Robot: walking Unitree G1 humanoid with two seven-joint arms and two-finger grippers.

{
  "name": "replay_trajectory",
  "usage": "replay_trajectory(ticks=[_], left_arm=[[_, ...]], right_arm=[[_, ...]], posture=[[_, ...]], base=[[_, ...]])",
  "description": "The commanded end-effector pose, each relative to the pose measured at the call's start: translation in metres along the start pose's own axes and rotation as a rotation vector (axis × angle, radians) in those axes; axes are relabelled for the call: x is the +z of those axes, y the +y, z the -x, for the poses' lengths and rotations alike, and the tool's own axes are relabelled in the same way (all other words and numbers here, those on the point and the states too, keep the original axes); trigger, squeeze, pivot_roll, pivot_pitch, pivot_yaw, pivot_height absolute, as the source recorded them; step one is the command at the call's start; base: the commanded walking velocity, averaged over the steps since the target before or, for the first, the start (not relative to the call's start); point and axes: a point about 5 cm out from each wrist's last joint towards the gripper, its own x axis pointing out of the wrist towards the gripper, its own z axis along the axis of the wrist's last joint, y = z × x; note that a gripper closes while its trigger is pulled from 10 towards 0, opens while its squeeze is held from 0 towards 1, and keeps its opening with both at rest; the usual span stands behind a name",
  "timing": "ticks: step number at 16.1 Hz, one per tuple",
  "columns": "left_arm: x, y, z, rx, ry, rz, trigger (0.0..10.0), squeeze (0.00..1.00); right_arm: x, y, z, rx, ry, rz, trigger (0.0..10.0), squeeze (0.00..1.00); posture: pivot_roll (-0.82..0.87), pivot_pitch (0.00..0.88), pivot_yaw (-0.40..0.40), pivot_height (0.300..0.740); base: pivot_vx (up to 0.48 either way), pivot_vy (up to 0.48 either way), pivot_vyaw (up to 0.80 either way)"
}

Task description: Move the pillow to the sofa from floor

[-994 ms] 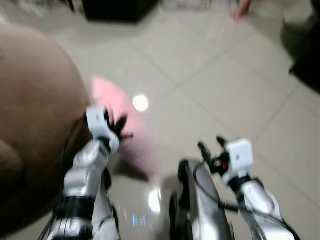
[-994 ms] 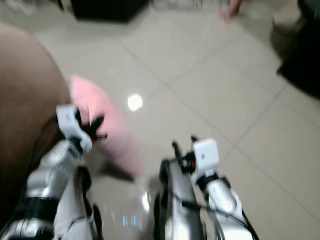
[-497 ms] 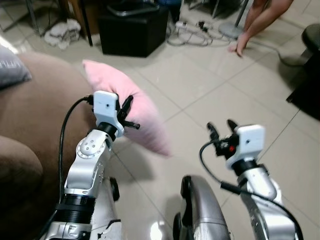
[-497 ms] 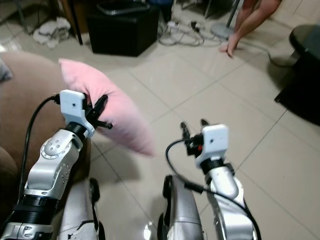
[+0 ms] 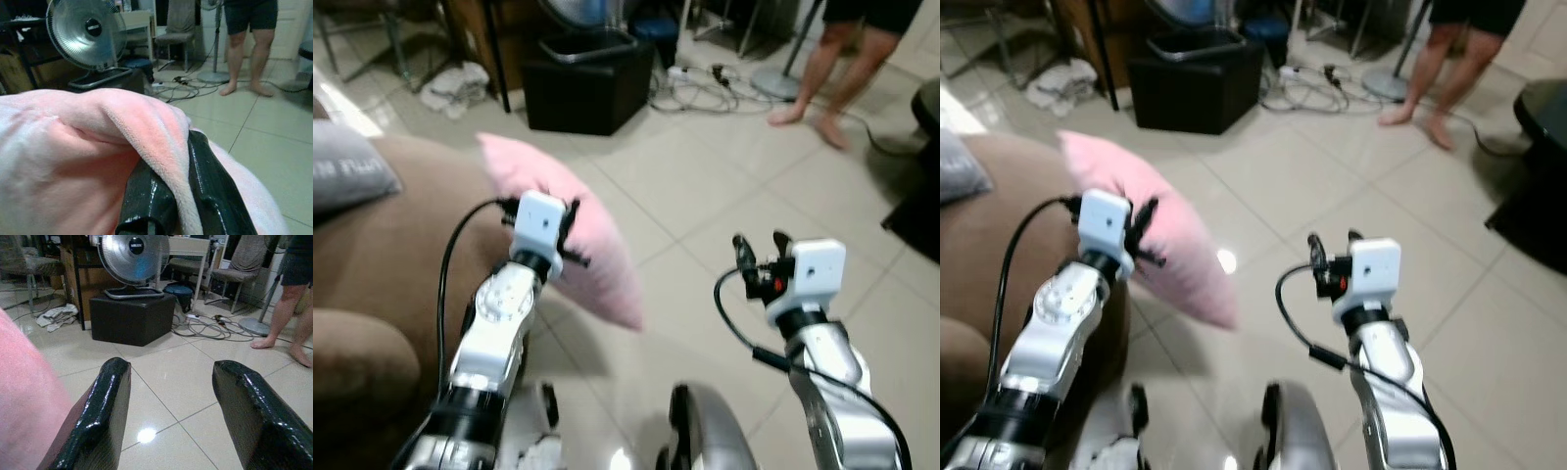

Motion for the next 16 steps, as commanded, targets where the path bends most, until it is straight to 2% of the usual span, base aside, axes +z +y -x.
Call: replay_trajectory(ticks=[1, 6, 11, 12, 16], left_arm=[[0.018, -0.002, -0.006, -0.006, -0.091, -0.027, 10.0, 0.0], [0.023, -0.01, -0.01, -0.053, -0.116, -0.019, 10.0, 0.0], [0.022, -0.011, -0.015, -0.056, -0.093, -0.047, 10.0, 0.0], [0.024, -0.011, -0.017, -0.051, -0.097, -0.043, 10.0, 0.0], [0.028, -0.009, -0.023, -0.039, -0.091, -0.039, 10.0, 0.0]], right_arm=[[-0.001, -0.003, 0.0, -0.008, 0.015, -0.008, 10.0, 0.0], [-0.005, -0.002, 0.002, 0.011, 0.038, -0.009, 10.0, 0.0], [-0.011, -0.005, 0.003, -0.012, 0.064, -0.007, 10.0, 0.0], [-0.012, -0.001, 0.003, 0.023, 0.078, 0.033, 10.0, 0.0], [-0.018, 0.012, 0.006, 0.139, 0.107, 0.087, 10.0, 0.0]], posture=[[0.04, 0.0, -0.084, 0.68], [0.04, 0.0, -0.079, 0.73], [0.03, 0.0, -0.071, 0.74], [0.03, 0.0, -0.071, 0.74], [0.03, 0.0, -0.067, 0.74]], base=[[0.0, 0.0, 0.0], [0.0, 0.0, 0.0], [0.0, 0.0, 0.0], [0.0, 0.0, 0.0], [0.218, 0.0, 0.73]])
